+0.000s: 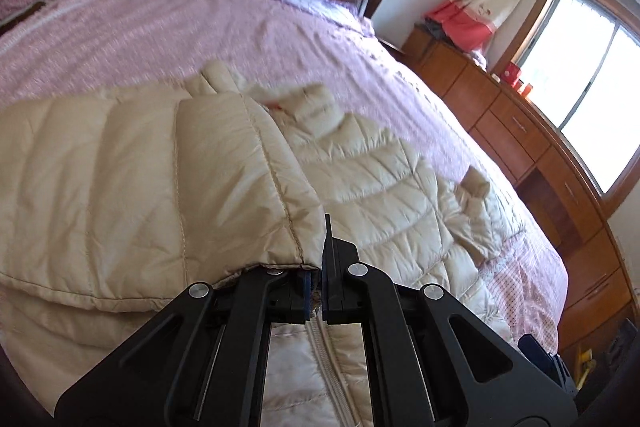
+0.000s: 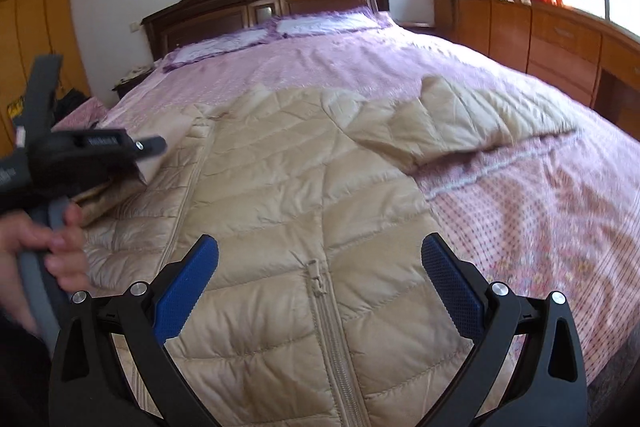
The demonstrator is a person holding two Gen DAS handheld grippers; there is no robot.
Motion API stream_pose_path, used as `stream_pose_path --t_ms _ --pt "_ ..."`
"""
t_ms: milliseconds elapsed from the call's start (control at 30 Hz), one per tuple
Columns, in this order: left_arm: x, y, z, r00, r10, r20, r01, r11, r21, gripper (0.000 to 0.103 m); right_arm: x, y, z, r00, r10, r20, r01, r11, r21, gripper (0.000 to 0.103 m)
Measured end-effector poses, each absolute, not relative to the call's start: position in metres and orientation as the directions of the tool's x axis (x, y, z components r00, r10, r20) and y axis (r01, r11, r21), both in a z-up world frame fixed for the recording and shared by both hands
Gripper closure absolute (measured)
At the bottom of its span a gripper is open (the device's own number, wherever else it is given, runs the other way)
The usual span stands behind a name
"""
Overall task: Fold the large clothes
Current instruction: 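Carry the held sleeve across the jacket body with the left tool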
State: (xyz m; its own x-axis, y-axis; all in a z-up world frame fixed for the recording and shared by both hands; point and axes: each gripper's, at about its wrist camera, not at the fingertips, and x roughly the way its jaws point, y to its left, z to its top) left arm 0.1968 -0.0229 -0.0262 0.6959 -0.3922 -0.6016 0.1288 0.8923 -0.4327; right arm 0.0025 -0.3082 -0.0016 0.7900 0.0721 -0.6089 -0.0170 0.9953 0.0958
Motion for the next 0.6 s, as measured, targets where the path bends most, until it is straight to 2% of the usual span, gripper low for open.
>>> stream_pose_path --t_ms 100,167,200,233,433,533,567,600 --pt "0.200 -0.026 -0.031 0.684 -0.392 -0.615 0.137 0.897 -0.419 0.099 0.003 -0.307 -0.003 0.789 0.063 -0.611 -0.008 0.996 0.092 0.005" --pt "0.200 -0.021 -0.033 0.679 -0.392 -0.621 0.124 0.894 -0.430 0.085 0.002 -0.304 -0.003 0.788 0.068 -0.612 -0.015 0.996 0.092 0.005" --pt "0.200 -0.018 -0.032 0.673 -0.404 -0.619 0.124 0.888 -0.444 0.065 0.001 -0.302 -0.003 0.789 0.067 -0.611 -0.020 0.996 0.084 0.005" --pt "0.195 -0.014 -0.031 0.669 -0.419 -0.614 0.126 0.878 -0.462 0.050 0.001 -0.301 -0.003 0.790 0.066 -0.609 -0.023 0.997 0.079 0.005" --pt "0.135 0.019 0.000 0.750 -0.402 -0.525 0.140 0.872 -0.468 0.048 -0.004 -0.290 0.009 0.821 0.113 -0.559 -0.097 0.994 0.059 0.005" --pt "0.094 0.048 0.015 0.817 -0.370 -0.443 0.141 0.872 -0.469 0.049 -0.003 -0.279 0.019 0.830 0.160 -0.535 -0.156 0.986 0.052 0.012" --pt "0.081 0.060 0.017 0.842 -0.335 -0.423 0.118 0.880 -0.460 0.053 -0.001 -0.273 0.024 0.835 0.169 -0.524 -0.174 0.984 0.040 0.014" --pt "0.072 0.073 0.018 0.859 -0.298 -0.417 0.084 0.885 -0.458 0.064 0.001 -0.265 0.029 0.840 0.175 -0.514 -0.192 0.981 0.021 0.016"
